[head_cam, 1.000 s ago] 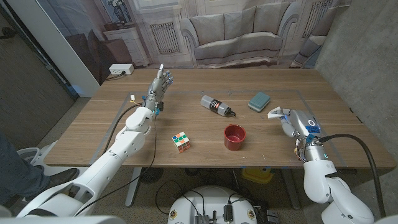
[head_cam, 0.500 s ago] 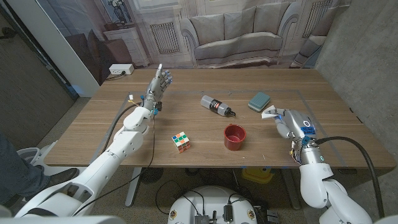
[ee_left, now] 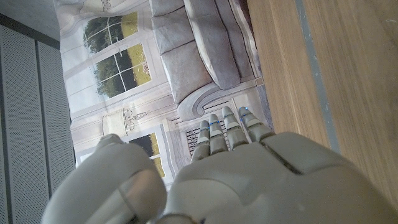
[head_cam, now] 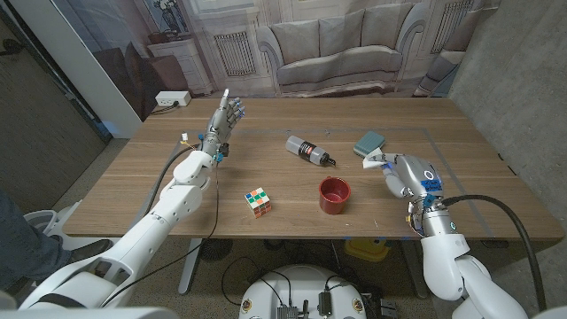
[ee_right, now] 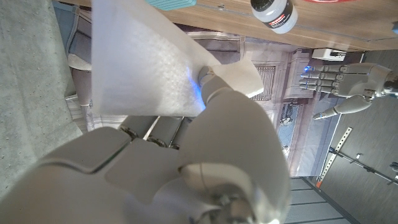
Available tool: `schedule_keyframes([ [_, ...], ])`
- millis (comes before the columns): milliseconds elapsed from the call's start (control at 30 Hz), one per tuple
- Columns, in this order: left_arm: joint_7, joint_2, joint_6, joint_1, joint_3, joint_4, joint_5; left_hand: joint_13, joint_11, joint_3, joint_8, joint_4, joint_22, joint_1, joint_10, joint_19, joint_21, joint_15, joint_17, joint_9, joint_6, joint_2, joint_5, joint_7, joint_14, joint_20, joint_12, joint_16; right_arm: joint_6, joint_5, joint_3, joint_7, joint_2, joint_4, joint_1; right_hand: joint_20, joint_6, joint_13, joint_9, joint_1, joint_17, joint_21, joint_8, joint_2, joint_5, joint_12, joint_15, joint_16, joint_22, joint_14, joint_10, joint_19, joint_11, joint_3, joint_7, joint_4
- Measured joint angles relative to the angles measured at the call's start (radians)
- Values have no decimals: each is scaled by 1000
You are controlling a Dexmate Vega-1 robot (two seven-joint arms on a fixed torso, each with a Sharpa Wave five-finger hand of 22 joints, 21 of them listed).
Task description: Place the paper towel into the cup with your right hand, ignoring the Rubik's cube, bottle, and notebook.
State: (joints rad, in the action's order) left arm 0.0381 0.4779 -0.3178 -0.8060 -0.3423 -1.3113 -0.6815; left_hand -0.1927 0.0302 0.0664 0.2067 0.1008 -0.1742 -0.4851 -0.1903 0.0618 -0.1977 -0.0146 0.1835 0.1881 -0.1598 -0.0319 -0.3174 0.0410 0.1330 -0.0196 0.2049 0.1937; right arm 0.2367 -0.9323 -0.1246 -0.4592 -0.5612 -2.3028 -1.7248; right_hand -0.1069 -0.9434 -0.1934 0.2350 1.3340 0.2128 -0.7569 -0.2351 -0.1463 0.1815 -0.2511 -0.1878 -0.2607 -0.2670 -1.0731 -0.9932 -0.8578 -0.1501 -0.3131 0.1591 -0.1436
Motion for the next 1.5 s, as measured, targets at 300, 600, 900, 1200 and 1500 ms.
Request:
schedule_keyframes([
  [300, 8, 2, -3, 0, 3, 5, -6, 0, 0, 0, 0, 0, 0, 0, 0, 0, 0, 0, 0, 0, 0, 0, 0, 0, 0, 0, 0, 0, -38, -2, 1, 31, -8, -21, 0, 2, -9, 0, 0, 1, 0, -14, 0, -1, 0, 4, 0, 0, 0, 0, 0, 5, 0, 7, -2, -1],
  [600, 19, -3, -9, 5, 3, 21, -8, 0, 0, 0, 0, 0, 0, -3, 0, 5, 0, 0, 0, 0, 0, -2, 0, 0, 0, 5, 0, 0, -64, -5, 3, 66, -13, -43, 6, 2, -26, -5, 0, 3, -1, -28, 0, -3, 4, 4, 3, 1, 2, -4, -4, 5, -4, 7, -3, -1],
  [900, 29, -12, -20, 14, 3, 41, -10, 0, 0, 3, 0, -3, 0, -4, 0, 5, 0, 0, 0, 0, 0, -4, 0, 0, 0, 5, 0, 0, -96, -7, 1, 92, -14, -53, 16, 1, -38, -6, 0, 9, 3, -66, 0, -9, 4, 12, 14, -4, 0, -18, -1, 4, -1, 11, -9, -5],
  [1200, 37, -23, -29, 20, 2, 61, -12, 0, -6, 7, 0, -1, 0, -4, -5, 5, 0, 0, 0, 0, -18, -4, 0, -3, 0, 5, 0, 0, -136, 16, 0, 133, -18, -57, 33, -4, -52, -9, 5, 29, 4, -89, 6, -5, 4, 23, 19, -7, 2, -23, 29, 0, 14, 14, -24, -8],
  [1500, 38, -29, -39, 21, 2, 69, -14, 0, -6, 7, 0, -1, 0, -4, -5, 5, 0, 5, 0, 0, -22, -4, 0, -7, 5, 5, 0, 0, -179, 56, -5, 184, -26, -54, 71, -4, -57, -9, 9, 42, 4, -96, 6, 0, 3, 23, 21, -6, 2, -25, 29, 0, 14, 12, -29, -13],
])
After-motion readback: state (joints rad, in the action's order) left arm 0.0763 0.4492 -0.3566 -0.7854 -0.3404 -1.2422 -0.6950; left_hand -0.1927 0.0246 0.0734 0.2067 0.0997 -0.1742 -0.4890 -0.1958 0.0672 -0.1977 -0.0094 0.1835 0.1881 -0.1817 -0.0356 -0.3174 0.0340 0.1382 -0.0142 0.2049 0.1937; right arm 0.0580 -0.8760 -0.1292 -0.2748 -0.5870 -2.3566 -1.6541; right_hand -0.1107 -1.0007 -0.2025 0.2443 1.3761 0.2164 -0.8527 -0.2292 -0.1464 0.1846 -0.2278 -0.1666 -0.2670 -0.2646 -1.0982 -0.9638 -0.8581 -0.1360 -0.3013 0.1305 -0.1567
